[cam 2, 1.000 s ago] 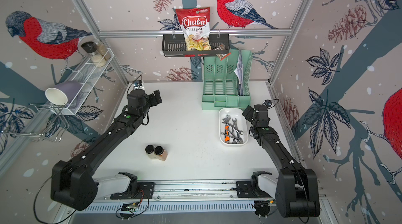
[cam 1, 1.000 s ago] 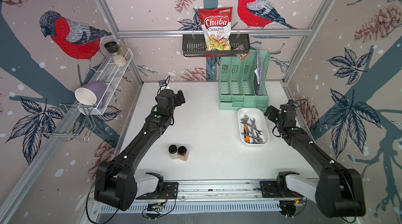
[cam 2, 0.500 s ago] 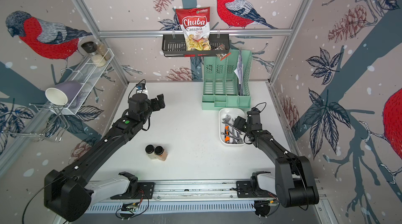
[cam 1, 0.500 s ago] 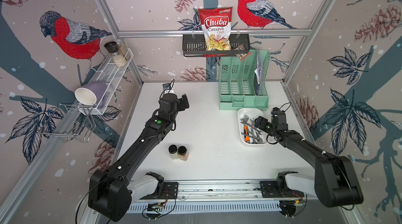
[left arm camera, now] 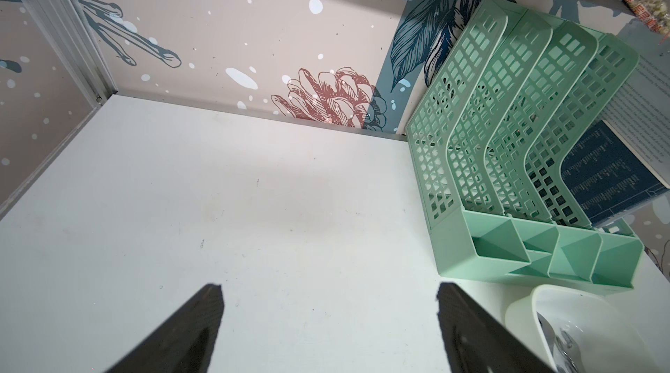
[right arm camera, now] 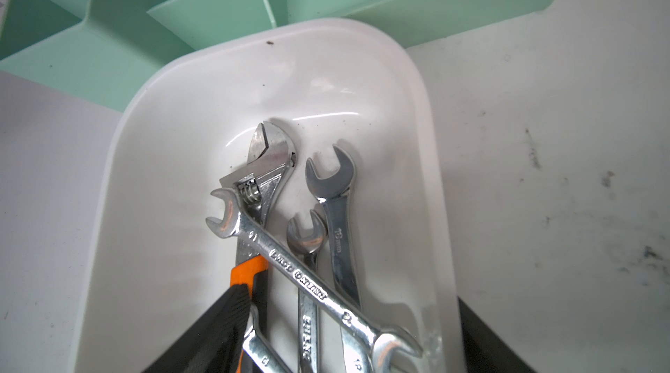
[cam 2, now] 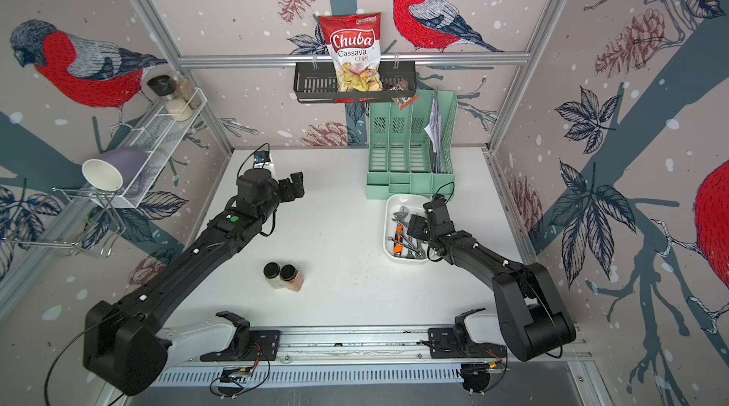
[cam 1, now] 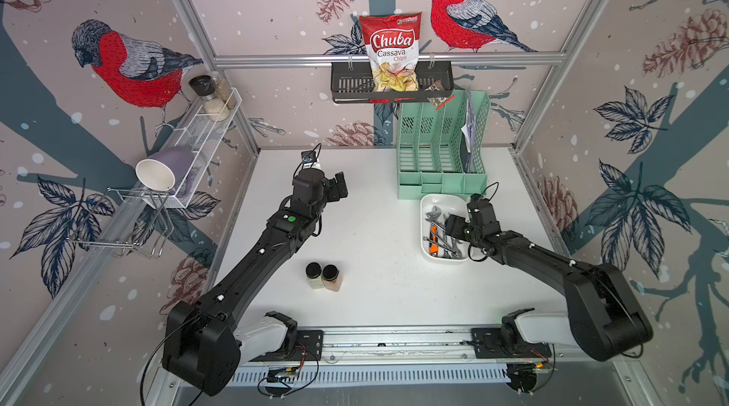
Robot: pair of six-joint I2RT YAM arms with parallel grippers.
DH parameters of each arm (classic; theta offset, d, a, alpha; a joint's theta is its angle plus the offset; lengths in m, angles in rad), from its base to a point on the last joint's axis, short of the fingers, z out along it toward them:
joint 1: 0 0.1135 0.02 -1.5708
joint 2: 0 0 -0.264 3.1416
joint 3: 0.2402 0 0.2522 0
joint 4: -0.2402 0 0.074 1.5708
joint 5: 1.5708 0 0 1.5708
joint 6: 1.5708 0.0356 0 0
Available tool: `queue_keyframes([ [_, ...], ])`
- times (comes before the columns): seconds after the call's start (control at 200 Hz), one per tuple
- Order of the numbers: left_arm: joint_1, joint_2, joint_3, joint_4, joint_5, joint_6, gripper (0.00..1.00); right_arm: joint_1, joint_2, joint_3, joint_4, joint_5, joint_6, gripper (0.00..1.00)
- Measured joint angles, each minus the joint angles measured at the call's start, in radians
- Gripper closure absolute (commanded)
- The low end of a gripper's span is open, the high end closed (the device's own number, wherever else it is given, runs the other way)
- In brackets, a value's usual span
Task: Take out the wrench from the storage box
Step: Move the storage box to the center of the board.
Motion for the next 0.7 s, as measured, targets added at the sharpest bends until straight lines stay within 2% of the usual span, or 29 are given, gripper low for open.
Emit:
queue_keyframes([
  [0.255,-0.002,0.014,0.007,-0.002,0.006,0.0,0.05,0.081,0.059,0.041,0.011,0.033,0.026,0.22],
  [0.42,-0.008,0.014,0.007,-0.003,0.006,0.0,0.04,0.128,0.112,0.079,0.023,0.045,0.103,0.28],
  [0.7,-0.015,0.008,0.013,-0.008,0.005,0.0,0.04,0.248,0.212,0.184,0.031,0.061,0.177,0.28],
])
